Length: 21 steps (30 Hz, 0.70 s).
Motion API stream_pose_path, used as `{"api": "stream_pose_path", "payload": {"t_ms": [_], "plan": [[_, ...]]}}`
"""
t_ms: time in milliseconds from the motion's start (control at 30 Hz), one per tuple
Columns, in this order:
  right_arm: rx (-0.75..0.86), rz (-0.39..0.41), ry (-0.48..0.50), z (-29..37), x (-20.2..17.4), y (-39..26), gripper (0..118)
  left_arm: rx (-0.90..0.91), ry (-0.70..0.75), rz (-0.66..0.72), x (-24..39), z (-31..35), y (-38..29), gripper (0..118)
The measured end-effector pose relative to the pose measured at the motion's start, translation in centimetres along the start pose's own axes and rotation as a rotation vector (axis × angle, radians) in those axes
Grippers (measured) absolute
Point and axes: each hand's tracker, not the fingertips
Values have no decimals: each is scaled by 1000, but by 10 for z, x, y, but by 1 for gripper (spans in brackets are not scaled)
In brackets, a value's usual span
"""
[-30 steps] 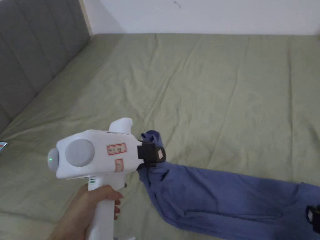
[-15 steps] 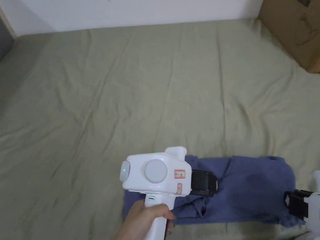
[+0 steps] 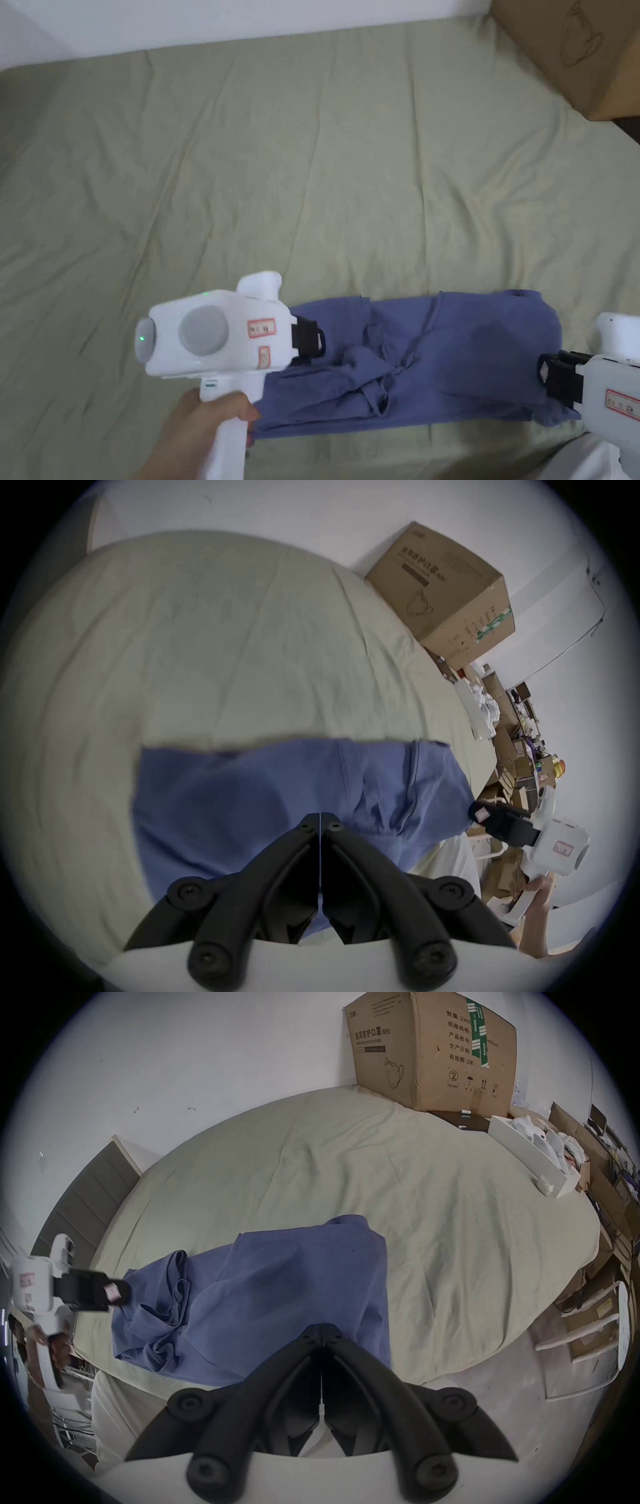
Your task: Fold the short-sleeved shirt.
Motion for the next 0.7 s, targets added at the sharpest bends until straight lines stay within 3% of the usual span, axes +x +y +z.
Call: {"api": "stream_pose_path", "payload": {"t_ms": [133,267,367,467,700], "plan": [[-4,-14,7,-3,2,-1,0,-110,-69,-36,24,-36,-19,0],[-3,-17,9,-2,7,-1,0,-101,-94,-84,51,-37,-25,0],[-5,-12,1,-5,9,0,0,-114,-220,-51,60,-35,-23,0],[-3,-15,-11,-5,7,5,0,-134,-177,-139,68,-31,-26,0],[29,8,15,-2,-11,18,0,25,-227,11,-14,43,-11,0]]}}
